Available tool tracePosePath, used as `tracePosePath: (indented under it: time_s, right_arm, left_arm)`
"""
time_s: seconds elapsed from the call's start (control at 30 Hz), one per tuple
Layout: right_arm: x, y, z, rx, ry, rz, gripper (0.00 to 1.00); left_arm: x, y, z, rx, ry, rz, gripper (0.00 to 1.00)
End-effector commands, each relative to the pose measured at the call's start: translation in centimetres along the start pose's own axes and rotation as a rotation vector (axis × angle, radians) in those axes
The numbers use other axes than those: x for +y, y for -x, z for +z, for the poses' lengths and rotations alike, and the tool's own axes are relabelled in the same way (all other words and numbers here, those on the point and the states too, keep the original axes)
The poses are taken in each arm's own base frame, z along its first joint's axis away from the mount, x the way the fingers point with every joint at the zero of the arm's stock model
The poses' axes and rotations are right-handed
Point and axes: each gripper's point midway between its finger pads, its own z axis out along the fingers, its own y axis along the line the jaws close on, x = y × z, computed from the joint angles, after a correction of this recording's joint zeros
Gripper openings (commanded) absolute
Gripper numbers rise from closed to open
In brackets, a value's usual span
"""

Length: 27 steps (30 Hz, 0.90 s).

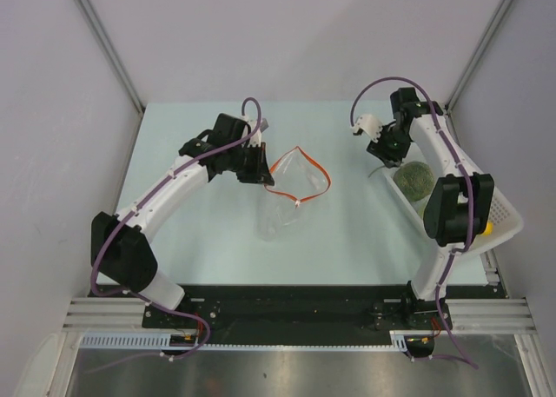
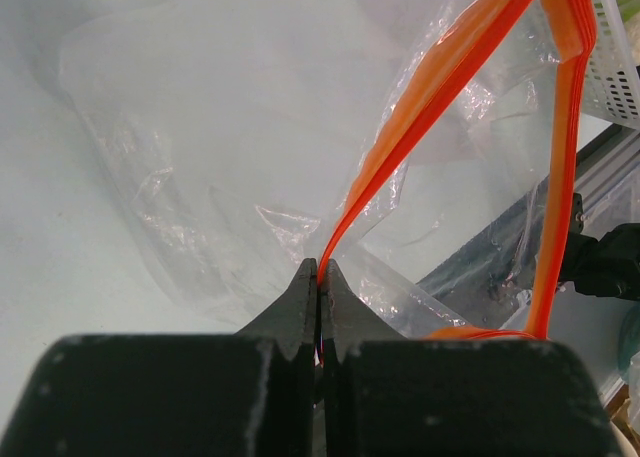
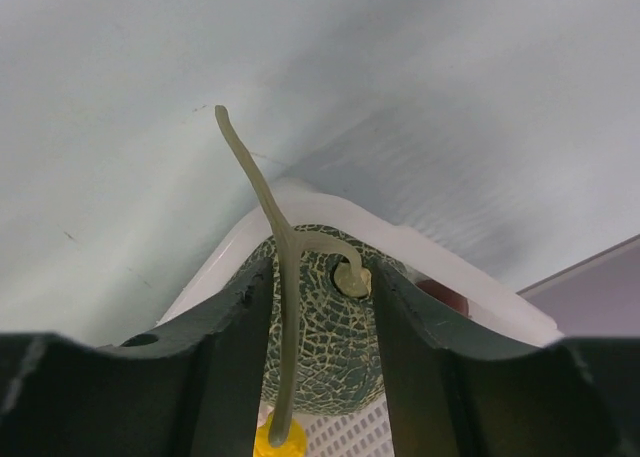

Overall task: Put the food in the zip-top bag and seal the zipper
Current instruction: Pick up the fake fruit from the bin.

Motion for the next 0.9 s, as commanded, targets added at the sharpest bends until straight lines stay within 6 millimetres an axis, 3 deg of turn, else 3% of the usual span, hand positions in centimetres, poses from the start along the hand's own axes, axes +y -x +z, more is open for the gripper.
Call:
tracePosePath:
  time_s: [0.0, 0.13, 0.23, 0.33, 0.37, 0.43, 0.63, 0.67, 0.77, 0.8, 0.87]
  right_arm:
    - [-0.9, -0.1, 0.2, 0.006, -0.017, -0.040, 0.44]
    - [-1.0, 0.1, 0.4, 0.001, -0.030, -0.051, 0.41]
    - [-1.1, -0.2, 0.4, 0.017, -0.041, -0.058, 0.32]
    - [-0.9, -0.4, -0.1, 0.018, -0.043, -0.048, 0.18]
    - [-1.0, -0.6, -0.5, 0.019, -0.049, -0.044, 0.04]
    - [-1.1, -0.7, -1.1, 0.010, -0.059, -0.028, 0.00]
    - [-2.6, 0.1, -6.5, -0.126, -0.154, 0.060, 0.00]
    - [-3.5, -0.5, -8.7, -0.154, -0.205, 0.099, 0.00]
    - [-3.7, 0.2, -11.6, -0.252, -0.244, 0.157, 0.00]
    - [-4.0, 0.6, -13.8, -0.314, -0.283, 0.169, 0.00]
    - [-4.1, 1.4, -16.3, -0.395, -0.322, 0.216, 0.00]
  left_arm:
    - [-1.3, 1.5, -1.1, -0.061, -0.023, 0.026, 0.00]
    - [-1.1, 1.5, -1.0, -0.057, -0.020, 0.028, 0.00]
    - [-1.2, 1.4, -0.9, -0.051, -0.024, 0.027, 0.00]
    - [-1.4, 1.5, -1.0, -0.052, -0.031, 0.030, 0.00]
    - [-1.4, 1.3, -0.9, -0.046, -0.033, 0.031, 0.00]
    - [-1.4, 1.3, -0.9, -0.042, -0.035, 0.028, 0.00]
    - [-1.5, 1.1, -1.0, -0.040, -0.041, 0.029, 0.00]
    - [-1.4, 1.1, -1.0, -0.040, -0.040, 0.028, 0.00]
    - [-1.5, 1.1, -1.1, -0.042, -0.040, 0.029, 0.00]
    - [-1.5, 1.0, -1.1, -0.042, -0.042, 0.032, 0.00]
    - [-1.4, 0.9, -1.0, -0.037, -0.041, 0.032, 0.00]
